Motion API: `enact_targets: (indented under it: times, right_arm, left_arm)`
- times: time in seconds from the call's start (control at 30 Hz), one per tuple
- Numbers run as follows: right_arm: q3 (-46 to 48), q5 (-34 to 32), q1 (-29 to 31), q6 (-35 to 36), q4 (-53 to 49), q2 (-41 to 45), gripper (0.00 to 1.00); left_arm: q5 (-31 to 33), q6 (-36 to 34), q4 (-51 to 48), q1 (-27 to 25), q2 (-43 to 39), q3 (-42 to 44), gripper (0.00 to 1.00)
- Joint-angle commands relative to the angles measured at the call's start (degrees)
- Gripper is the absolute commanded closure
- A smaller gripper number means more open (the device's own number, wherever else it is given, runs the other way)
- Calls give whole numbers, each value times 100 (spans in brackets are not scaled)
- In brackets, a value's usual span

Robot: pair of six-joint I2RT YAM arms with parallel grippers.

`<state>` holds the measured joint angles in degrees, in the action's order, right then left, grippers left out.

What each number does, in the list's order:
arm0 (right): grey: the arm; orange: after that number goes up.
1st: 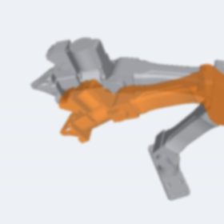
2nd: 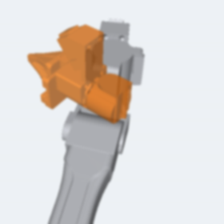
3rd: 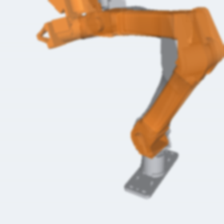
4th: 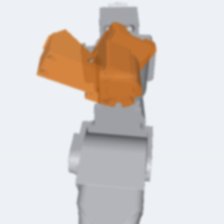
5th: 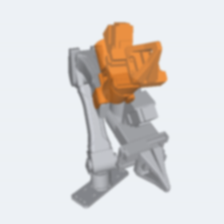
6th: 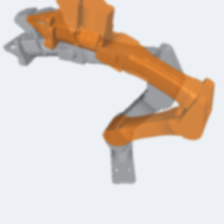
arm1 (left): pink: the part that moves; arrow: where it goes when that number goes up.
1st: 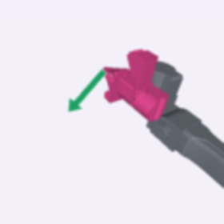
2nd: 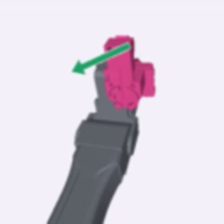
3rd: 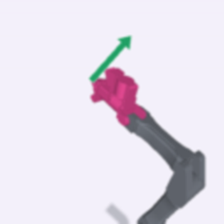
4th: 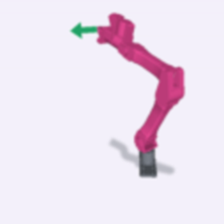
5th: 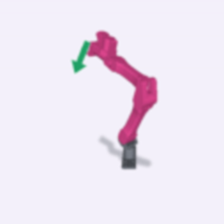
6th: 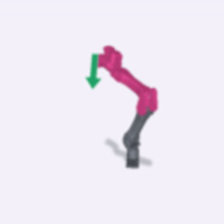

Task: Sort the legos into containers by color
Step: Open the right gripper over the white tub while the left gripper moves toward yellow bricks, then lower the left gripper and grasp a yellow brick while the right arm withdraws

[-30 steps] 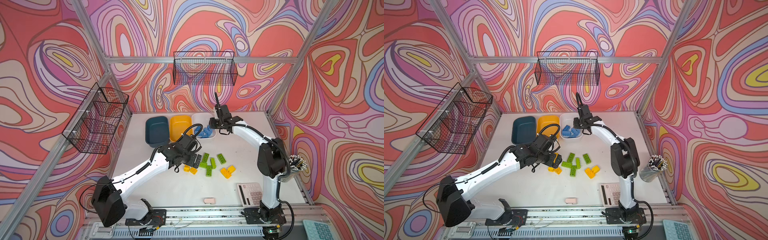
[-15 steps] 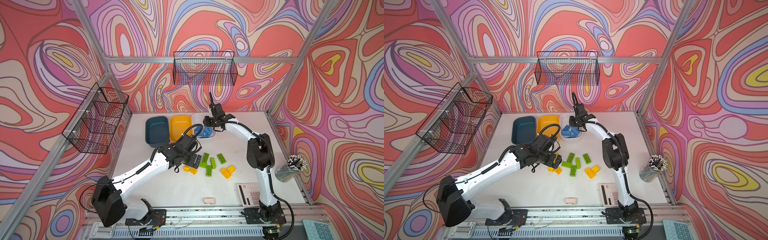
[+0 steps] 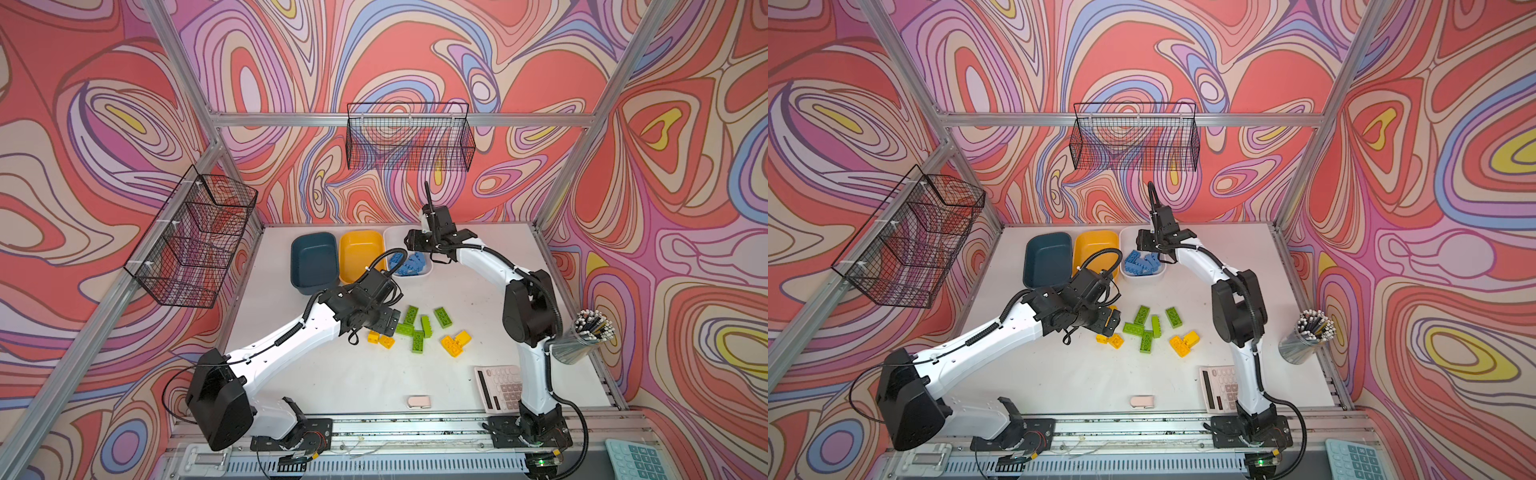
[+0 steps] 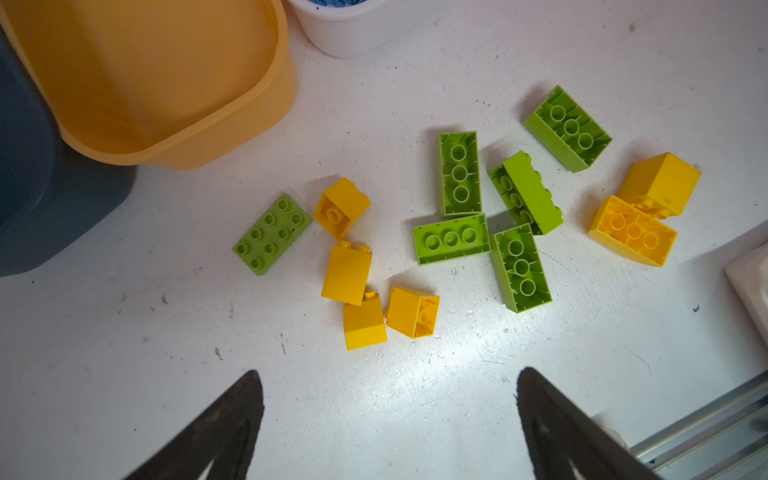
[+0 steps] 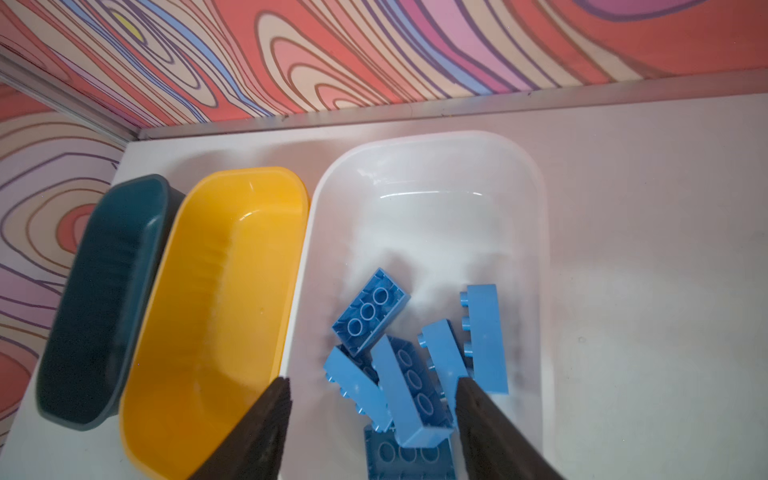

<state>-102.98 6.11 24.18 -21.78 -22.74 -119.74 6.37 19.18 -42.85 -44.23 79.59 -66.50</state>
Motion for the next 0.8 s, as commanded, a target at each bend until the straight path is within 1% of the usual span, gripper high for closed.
enact_targets:
  times: [0.0, 0.13, 0.2, 0.27, 0.3, 0.37, 0.43, 0.57, 0.67, 0.77]
  right_arm:
    - [807, 107, 8, -61, 669, 1116, 33]
    - [2387, 211, 9, -257, 1429, 2452, 33]
    - [3262, 308, 9, -526, 1937, 3064, 34]
    - [4307, 539, 33, -885, 2732, 3704, 34]
    - [4698, 601, 41, -953, 2969, 3939, 34]
    - [5395, 611, 70, -1032, 3324, 4414, 30]
    - [5821, 545, 75, -982, 3374, 4712, 28]
    - [6525, 444, 69, -913, 3539, 5110, 27]
    - [6916, 477, 75, -942, 3782, 5213, 27]
    - [7095, 446, 74, -895, 3869, 5208, 28]
  left_arm:
    - [250, 105, -459, -11, 0, -127, 7]
    - [94, 278, -435, 11, 31, 70, 11]
    - [58, 365, -394, 28, 140, 131, 14]
    - [143, 509, -332, 83, 291, 207, 16]
    - [157, 582, -310, 122, 355, 228, 18]
    - [82, 703, -197, 243, 461, 323, 22]
    - [27, 756, -97, 295, 555, 391, 23]
    - [11, 805, 37, 344, 893, 453, 26]
    - [-16, 863, 162, 372, 1126, 521, 28]
    - [-52, 897, 300, 386, 1289, 576, 28]
